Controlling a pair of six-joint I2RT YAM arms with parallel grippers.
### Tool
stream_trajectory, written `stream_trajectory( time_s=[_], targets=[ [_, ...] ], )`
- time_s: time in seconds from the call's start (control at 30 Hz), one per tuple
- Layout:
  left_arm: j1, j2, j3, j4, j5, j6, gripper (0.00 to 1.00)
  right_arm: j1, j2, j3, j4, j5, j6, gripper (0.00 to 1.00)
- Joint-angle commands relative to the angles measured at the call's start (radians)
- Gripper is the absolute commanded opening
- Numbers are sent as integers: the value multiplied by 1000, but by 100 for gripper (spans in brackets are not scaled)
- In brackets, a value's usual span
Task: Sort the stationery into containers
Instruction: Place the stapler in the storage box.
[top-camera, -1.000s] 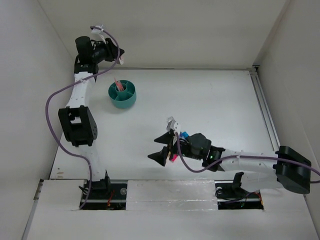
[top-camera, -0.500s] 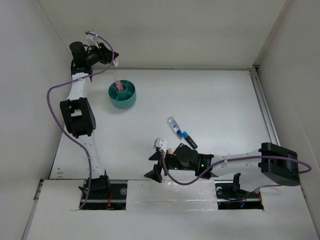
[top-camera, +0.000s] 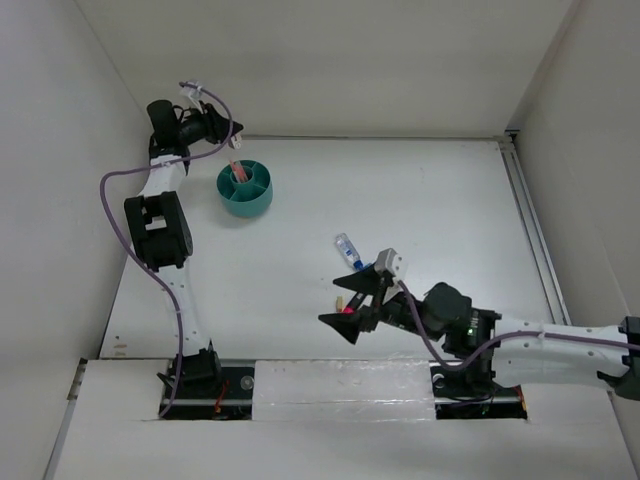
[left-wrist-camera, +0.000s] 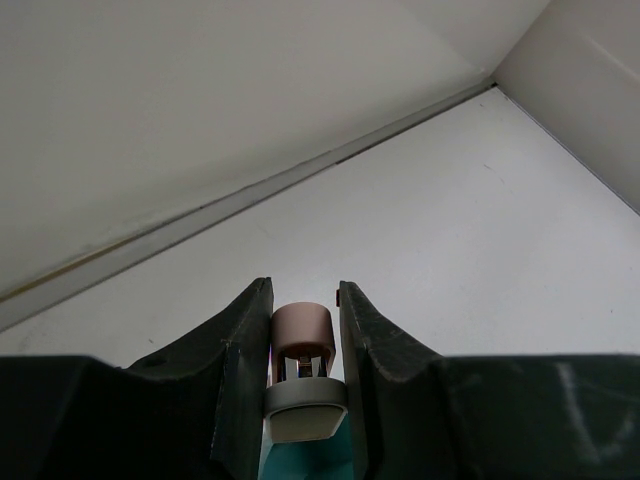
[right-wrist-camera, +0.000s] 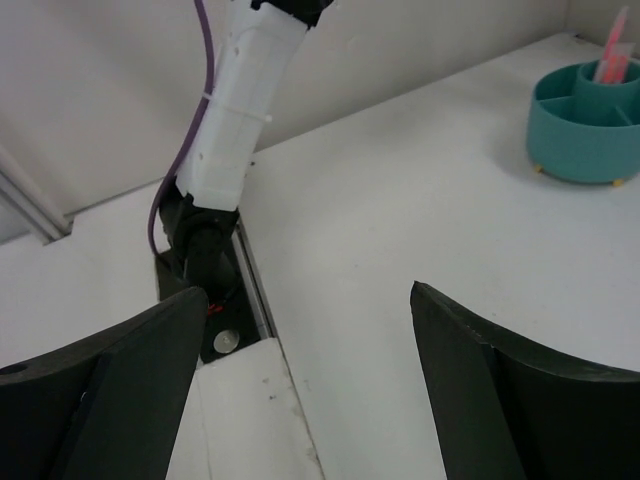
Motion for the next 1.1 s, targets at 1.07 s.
stream_trajectory(
  time_s=[1.07],
  targets=[
    [-31, -113, -180, -32, -32, 134, 0, 4, -478, -44, -381, 220, -57, 88]
  ],
)
